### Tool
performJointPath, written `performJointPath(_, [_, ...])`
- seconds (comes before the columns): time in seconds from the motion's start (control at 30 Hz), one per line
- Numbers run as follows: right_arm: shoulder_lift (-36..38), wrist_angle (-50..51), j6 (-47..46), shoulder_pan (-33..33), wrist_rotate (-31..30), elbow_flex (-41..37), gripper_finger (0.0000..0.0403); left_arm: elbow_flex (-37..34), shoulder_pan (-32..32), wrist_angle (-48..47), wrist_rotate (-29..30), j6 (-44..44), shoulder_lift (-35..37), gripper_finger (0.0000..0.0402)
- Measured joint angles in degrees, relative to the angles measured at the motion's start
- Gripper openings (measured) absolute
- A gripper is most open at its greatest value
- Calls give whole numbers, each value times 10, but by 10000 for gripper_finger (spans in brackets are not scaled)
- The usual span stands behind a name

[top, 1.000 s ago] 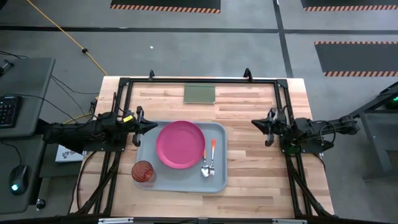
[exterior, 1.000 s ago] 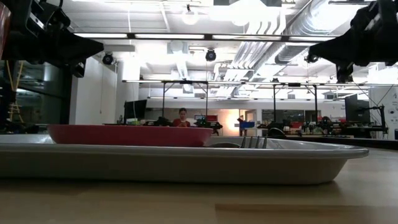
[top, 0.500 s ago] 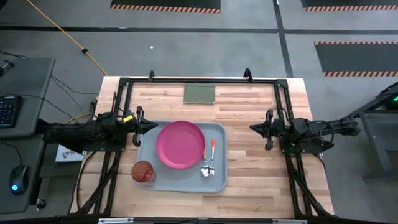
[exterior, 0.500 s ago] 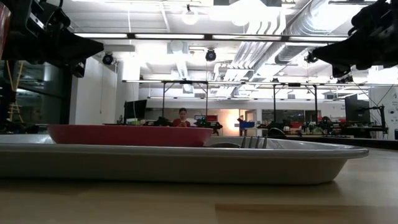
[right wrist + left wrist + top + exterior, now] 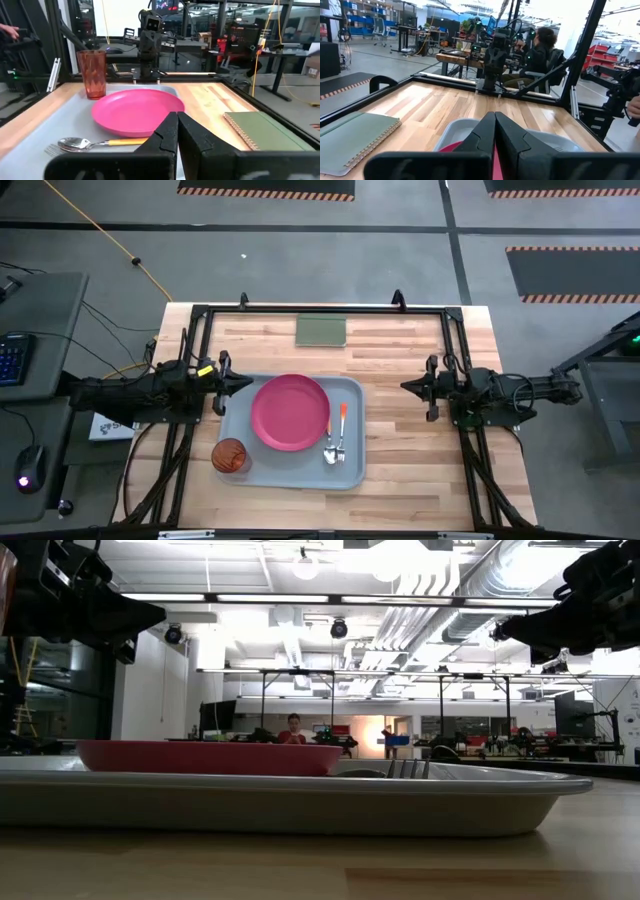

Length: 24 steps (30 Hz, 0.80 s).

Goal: Pick and place plate/cup/fork/spoon on tray
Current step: Return to Home Position

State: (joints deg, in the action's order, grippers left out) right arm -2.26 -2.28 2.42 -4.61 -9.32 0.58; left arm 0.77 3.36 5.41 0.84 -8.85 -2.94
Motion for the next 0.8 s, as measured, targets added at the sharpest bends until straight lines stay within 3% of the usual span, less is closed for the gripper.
performJointPath(0.8, [0, 1, 6, 1, -1, 0, 0, 0, 0, 0, 0, 0, 0, 1])
